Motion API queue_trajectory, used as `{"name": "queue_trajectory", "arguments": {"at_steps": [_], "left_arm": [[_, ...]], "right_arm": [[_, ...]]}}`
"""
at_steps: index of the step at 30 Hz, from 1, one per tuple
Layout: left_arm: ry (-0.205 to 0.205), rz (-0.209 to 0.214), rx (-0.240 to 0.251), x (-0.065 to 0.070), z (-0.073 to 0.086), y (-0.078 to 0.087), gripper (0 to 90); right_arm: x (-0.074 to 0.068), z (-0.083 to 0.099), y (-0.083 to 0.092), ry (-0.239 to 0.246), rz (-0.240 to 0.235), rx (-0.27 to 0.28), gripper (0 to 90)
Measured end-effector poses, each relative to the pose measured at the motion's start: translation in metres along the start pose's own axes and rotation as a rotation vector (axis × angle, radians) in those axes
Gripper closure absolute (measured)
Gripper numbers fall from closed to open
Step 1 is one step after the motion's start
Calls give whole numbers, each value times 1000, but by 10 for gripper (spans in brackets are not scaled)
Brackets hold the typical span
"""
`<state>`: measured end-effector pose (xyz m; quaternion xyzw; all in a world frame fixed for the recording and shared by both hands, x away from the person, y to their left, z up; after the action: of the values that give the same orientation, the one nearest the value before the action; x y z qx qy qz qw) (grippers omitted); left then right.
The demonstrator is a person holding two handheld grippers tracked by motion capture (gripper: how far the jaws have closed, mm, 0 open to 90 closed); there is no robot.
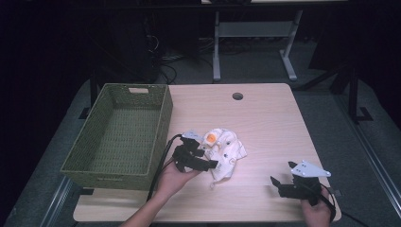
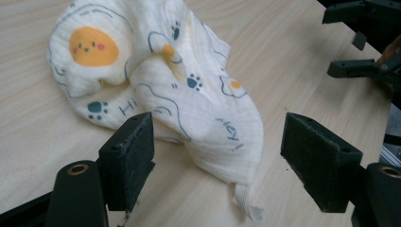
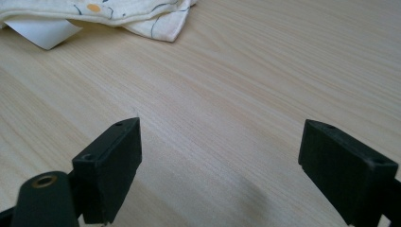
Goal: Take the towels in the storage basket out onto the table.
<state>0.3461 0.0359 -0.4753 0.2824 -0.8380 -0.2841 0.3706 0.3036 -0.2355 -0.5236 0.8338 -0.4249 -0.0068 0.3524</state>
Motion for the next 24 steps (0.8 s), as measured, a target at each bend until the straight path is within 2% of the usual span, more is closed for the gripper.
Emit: {"name": "queue_trajectory", "arguments": {"at_steps": [4,7,13,20,24], "left_arm": [[4,8,-3,-1,8,1,257],[15,24,15,1,11,4,257],[-3,19,29,3,19,11,257],[8,27,30,1,30,15,255],[-12,18,21,0,40,13,255]], "right_arm": [[0,0,0,1,1,-1,137],[0,0,0,2,0,-1,137],[1,1,0,-4,3,-5,137],[-1,1,0,-2,-2,-7,137],[-1,1,-1,4,-1,-6,137]]}}
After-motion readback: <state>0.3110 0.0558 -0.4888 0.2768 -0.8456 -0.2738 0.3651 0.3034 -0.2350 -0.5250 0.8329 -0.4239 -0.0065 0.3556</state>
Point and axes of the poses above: each handheld gripper's, and its own axes: y roughly backward along the jaws, z roughly out of its underside, x roughly to its right, the point moved 9 cm from there along -y, roughly forward along the jaws, and after that the axes turned 14 degrees about y, right-handed, at the moved point
